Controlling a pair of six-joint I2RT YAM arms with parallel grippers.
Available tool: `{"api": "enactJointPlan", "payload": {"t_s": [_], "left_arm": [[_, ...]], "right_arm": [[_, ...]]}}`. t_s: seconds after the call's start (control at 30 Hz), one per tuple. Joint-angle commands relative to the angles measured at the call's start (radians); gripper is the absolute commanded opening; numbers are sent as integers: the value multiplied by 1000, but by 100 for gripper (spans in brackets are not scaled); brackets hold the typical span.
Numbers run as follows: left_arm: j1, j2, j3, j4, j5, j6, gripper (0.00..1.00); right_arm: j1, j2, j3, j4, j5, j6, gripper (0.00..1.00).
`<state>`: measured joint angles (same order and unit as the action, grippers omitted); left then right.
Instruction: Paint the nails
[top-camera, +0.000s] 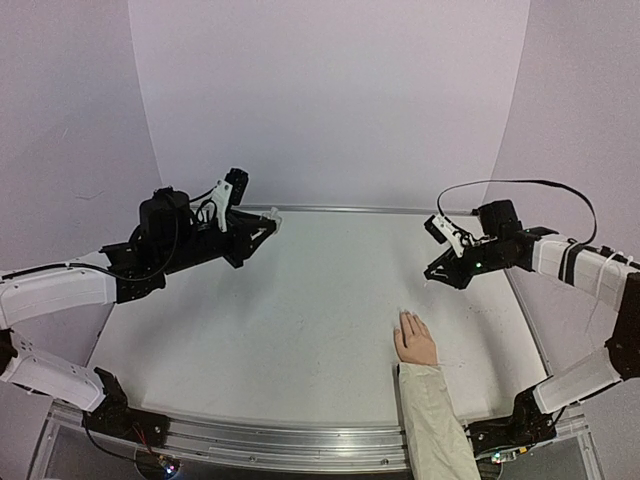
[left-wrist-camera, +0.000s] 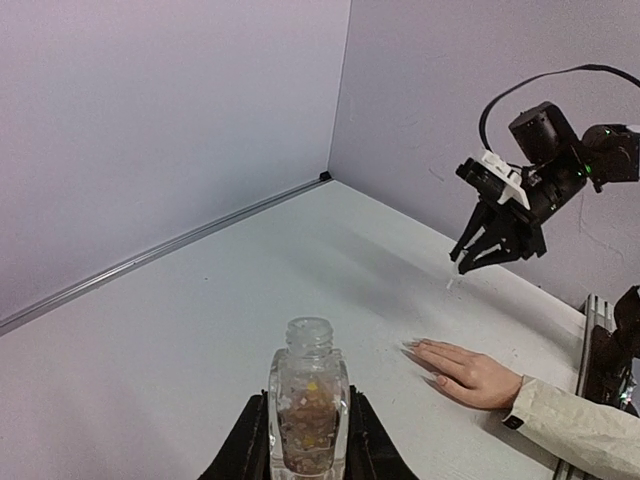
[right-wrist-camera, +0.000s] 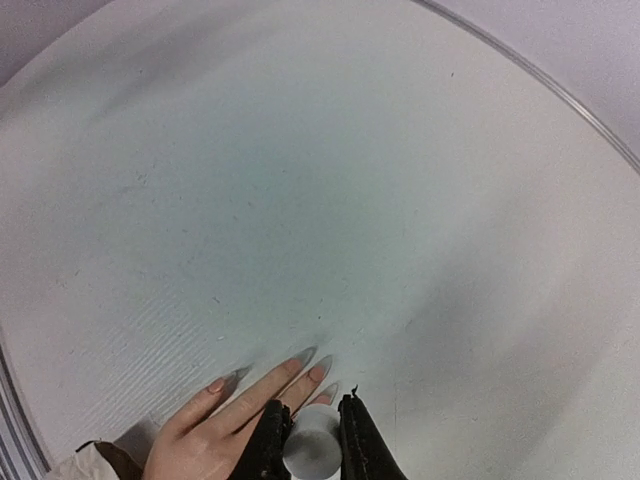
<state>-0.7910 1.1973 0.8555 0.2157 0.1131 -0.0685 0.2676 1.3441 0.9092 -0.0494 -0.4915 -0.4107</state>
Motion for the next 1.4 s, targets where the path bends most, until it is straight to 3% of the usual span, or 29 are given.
{"api": "enactJointPlan", "payload": {"t_s": [0.0,0.23,0.37,0.83,1.37], "left_arm": [[1,25,57,45,-94,-24,0],[-1,1,62,37,-71,-65,0],[-3,47,138,-5,-30,-68,0],[-68,166,233,-25,-104,-111,0],[-68,215,295,-78,-102,-91,0]], "right_arm": [[-23,28,-33,-21,-62,-98,0],[-25,66,-106,34,-84,-123,0],[-24,88,-116,40,-97,-123,0],[-24,140,-149,198,-54,-82,0],[-24,217,-141,212,-30,-65,0]]}}
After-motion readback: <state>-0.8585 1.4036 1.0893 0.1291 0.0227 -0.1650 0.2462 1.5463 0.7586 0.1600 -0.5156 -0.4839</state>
